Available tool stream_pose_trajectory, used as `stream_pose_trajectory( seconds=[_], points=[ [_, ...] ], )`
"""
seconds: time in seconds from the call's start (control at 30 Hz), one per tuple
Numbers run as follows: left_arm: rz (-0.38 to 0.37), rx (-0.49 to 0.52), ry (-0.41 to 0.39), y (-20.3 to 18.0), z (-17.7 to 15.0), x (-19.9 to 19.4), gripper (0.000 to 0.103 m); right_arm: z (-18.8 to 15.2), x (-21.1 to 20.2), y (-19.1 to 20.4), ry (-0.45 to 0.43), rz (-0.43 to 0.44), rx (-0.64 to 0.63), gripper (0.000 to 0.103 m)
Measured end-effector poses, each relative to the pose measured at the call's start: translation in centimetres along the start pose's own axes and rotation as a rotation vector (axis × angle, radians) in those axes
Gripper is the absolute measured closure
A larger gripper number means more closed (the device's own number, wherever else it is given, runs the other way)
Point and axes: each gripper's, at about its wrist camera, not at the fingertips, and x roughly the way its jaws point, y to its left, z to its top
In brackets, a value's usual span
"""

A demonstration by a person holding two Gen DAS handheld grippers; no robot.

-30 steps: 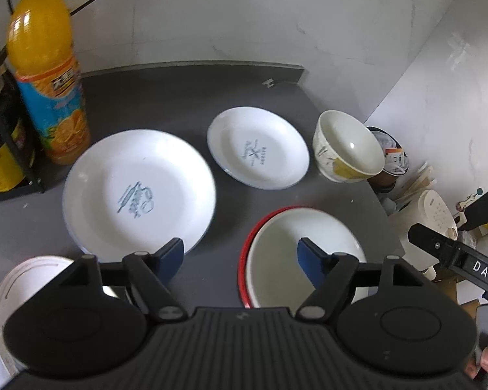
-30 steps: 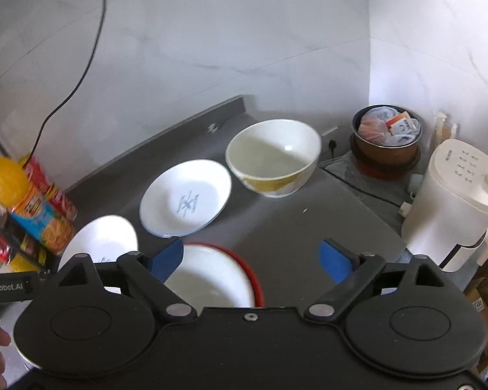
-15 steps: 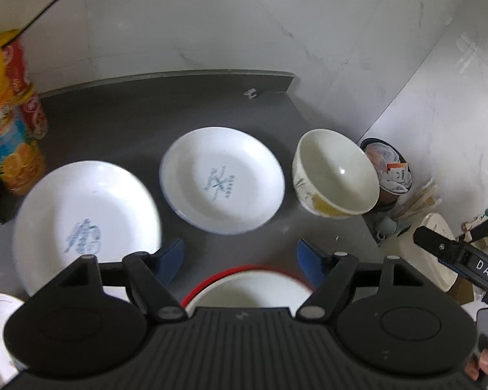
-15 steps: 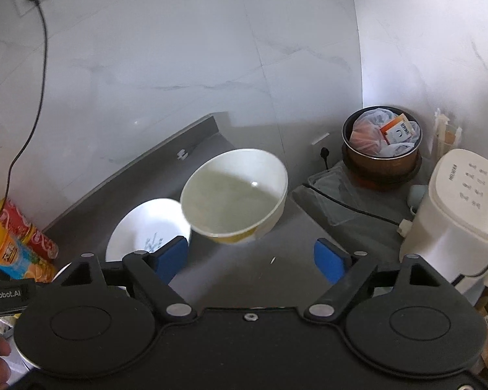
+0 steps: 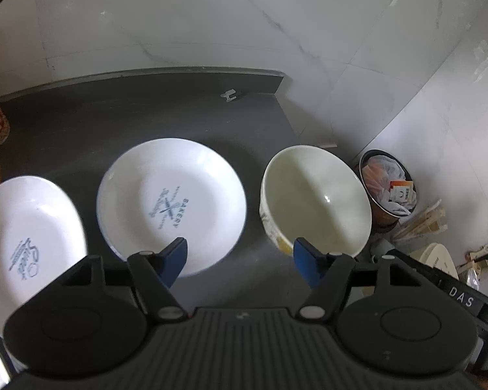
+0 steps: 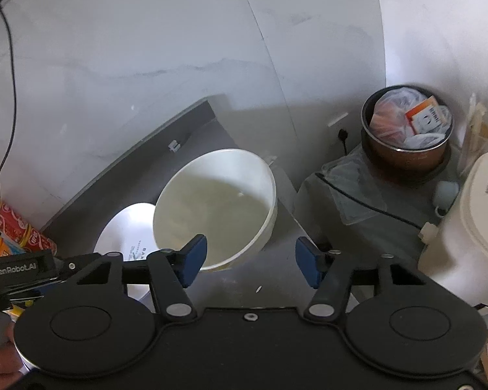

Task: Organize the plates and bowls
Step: 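Move the right tool to the yellow-patterned bowl and grip its rim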

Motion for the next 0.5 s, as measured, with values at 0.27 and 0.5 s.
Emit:
stream_pose_trajectory(
  seconds=[0.27, 0.5],
  points=[
    [-0.006, -0.034, 0.036, -1.5, 1.4, 3.6, 0.054, 1.4, 3.3, -0.9, 0.062, 0.032, 0.002, 0.056],
    [0.008, -0.058, 0.079, -2.0, 2.1, 7.0, 0.068, 2.2, 5.6, -1.8, 0.112, 0.037, 0.006, 0.066]
  ],
)
